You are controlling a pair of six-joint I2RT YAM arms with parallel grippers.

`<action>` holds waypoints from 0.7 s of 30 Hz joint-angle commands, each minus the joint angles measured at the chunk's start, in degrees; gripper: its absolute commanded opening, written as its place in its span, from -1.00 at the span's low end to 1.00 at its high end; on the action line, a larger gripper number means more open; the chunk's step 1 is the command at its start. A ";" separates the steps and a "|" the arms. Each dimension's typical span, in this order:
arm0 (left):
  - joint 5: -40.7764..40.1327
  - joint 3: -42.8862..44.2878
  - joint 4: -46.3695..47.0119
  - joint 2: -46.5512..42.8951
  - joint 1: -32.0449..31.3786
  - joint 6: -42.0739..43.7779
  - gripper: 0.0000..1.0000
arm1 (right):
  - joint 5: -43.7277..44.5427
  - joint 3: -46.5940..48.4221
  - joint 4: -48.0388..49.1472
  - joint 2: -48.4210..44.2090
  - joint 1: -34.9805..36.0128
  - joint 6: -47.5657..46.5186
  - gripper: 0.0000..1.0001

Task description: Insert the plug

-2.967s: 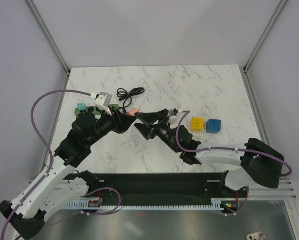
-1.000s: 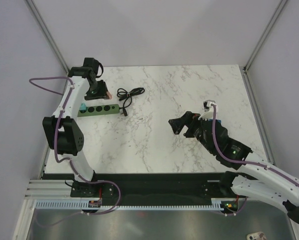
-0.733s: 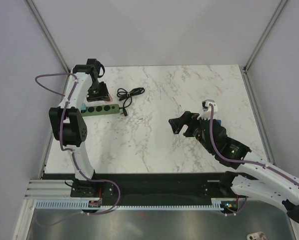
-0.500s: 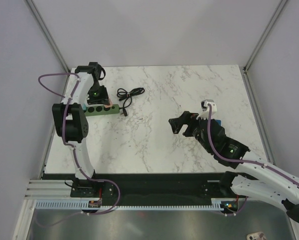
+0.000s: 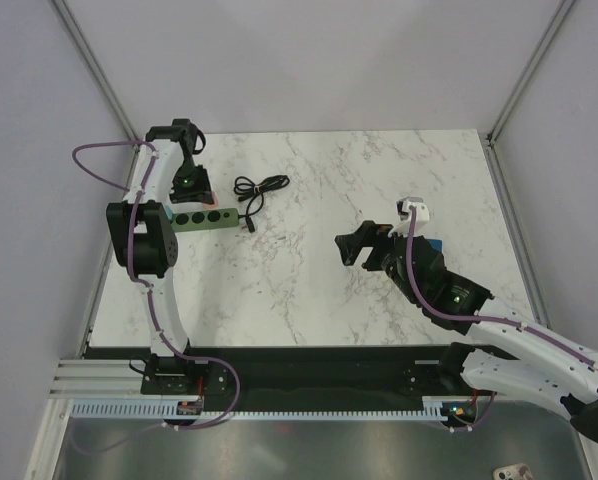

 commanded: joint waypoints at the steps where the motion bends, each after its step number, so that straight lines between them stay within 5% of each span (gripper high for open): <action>1: -2.66 2.83 -5.95 1.05 0.27 -0.57 -0.95 | 2.21 0.89 2.38 0.32 -0.16 -1.20 0.89; 21: -0.72 3.89 -10.34 4.75 0.18 2.15 -0.95 | 3.35 0.81 2.47 -1.00 -0.16 -1.11 0.89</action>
